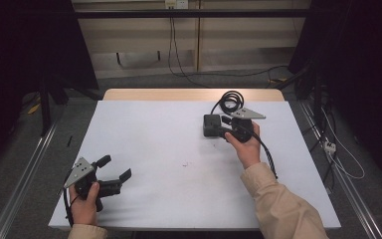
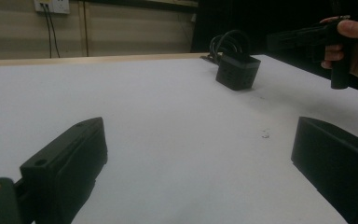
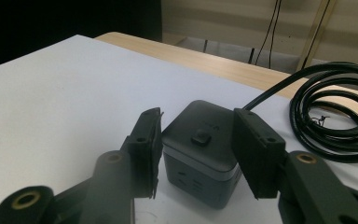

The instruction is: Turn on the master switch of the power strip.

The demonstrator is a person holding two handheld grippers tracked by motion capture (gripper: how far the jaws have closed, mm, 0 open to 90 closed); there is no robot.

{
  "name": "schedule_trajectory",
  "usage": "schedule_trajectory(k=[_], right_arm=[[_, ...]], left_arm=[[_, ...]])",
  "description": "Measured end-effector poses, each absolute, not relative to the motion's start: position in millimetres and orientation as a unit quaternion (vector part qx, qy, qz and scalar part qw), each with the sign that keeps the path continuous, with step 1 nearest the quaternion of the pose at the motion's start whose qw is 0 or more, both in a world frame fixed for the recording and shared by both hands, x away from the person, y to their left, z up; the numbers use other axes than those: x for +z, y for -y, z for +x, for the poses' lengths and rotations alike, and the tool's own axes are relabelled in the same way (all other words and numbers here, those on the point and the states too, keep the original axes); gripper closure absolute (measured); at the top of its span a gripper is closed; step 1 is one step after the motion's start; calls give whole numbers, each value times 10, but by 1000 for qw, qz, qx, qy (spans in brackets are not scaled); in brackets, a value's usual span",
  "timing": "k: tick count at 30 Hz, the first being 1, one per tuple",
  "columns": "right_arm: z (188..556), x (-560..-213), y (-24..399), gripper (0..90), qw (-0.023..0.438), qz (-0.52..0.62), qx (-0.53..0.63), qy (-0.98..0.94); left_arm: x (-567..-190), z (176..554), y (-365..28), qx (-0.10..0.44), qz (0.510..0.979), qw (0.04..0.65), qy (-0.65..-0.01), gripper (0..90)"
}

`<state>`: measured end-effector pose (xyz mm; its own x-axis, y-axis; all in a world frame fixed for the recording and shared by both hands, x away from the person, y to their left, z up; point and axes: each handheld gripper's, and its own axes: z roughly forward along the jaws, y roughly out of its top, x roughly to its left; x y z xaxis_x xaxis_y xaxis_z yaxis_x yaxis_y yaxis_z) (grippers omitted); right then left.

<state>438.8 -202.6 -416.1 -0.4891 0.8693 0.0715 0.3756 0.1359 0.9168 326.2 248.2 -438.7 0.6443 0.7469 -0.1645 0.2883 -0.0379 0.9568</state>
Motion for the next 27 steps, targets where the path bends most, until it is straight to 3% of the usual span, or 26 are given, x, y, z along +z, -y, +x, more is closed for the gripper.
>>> schedule_trajectory(k=[27], right_arm=[[4544, -4204, 2002, 769, 243, 442, 483, -716]], left_arm=[[-4394, 3274, -2472, 193, 692, 587, -373, 33]])
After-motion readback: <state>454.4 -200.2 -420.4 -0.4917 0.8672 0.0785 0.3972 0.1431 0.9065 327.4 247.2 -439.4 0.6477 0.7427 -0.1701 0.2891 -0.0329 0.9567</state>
